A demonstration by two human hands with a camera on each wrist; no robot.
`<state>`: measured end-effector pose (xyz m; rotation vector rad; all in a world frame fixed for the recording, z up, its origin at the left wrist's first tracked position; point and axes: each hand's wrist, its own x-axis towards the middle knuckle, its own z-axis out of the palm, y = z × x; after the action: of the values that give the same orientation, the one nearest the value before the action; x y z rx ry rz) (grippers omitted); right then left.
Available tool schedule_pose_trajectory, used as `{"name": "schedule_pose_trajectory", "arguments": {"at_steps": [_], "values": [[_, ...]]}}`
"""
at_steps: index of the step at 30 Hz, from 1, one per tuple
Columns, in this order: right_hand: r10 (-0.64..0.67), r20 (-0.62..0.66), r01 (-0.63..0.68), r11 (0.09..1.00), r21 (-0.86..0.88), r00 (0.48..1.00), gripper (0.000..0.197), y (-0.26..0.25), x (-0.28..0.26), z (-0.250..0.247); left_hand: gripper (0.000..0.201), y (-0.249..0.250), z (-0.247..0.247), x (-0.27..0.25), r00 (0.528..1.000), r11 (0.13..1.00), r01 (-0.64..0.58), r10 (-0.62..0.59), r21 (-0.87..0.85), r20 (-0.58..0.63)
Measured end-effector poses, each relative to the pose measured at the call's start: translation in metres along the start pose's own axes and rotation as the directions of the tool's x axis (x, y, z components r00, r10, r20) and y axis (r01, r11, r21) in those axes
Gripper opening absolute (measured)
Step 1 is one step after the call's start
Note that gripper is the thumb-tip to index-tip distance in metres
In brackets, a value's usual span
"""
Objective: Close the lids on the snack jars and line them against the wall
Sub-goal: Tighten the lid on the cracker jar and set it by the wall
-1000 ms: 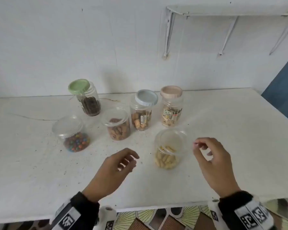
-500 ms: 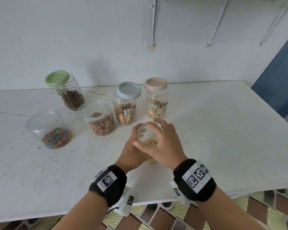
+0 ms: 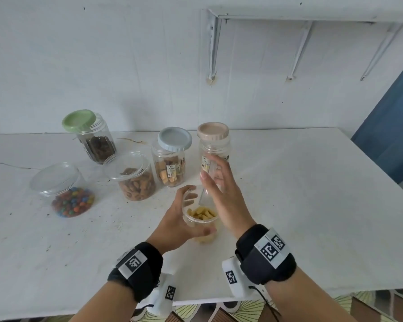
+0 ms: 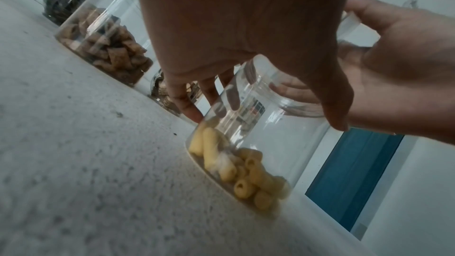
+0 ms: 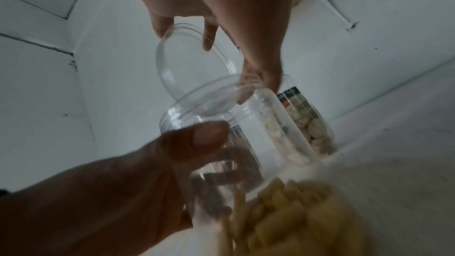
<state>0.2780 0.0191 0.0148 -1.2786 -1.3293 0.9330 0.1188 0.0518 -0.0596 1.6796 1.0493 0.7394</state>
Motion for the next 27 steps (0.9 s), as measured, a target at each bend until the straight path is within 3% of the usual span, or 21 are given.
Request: {"name": "schedule_pose_trajectory", "arguments": {"at_steps": [4,7,11,16,20,24,27], "values": [[0.022,-0.087,-0.015,0.996,0.084,0.996,0.061,0.019,-0.009,0.002,0.097,0.000,0.000,0.001,1.000,1.000,-0.010,0.010,-0.017,0.011],[-0.077,-0.117,0.064,0.992,-0.113,0.990,0.062,0.033,-0.017,0.000,0.093,-0.002,0.000,0.001,1.000,1.000,-0.022,0.023,-0.012,0.017],[-0.161,-0.019,0.147,0.938,-0.315,0.987,0.065,0.038,-0.021,-0.009,0.101,0.000,-0.007,0.003,0.999,0.998,-0.010,0.008,0.056,0.052],[-0.117,0.219,0.219,0.815,-0.537,0.969,0.074,0.035,-0.009,-0.019,0.113,0.002,-0.012,0.003,0.996,0.997,0.037,-0.043,0.074,0.073],[-0.039,0.360,0.283,0.700,-0.656,0.932,0.066,0.016,-0.001,-0.024,0.102,0.005,-0.012,0.001,0.996,0.995,0.045,-0.052,0.084,0.078],[0.016,0.394,0.282,0.671,-0.686,0.919,0.066,0.006,0.002,-0.016,0.110,0.004,-0.012,-0.003,0.992,0.997,0.049,-0.055,0.057,0.115],[-0.010,0.366,0.273,0.682,-0.678,0.931,0.051,0.006,-0.002,-0.012,0.102,0.005,-0.012,-0.004,0.993,0.997,0.064,-0.069,0.049,0.100]]}}
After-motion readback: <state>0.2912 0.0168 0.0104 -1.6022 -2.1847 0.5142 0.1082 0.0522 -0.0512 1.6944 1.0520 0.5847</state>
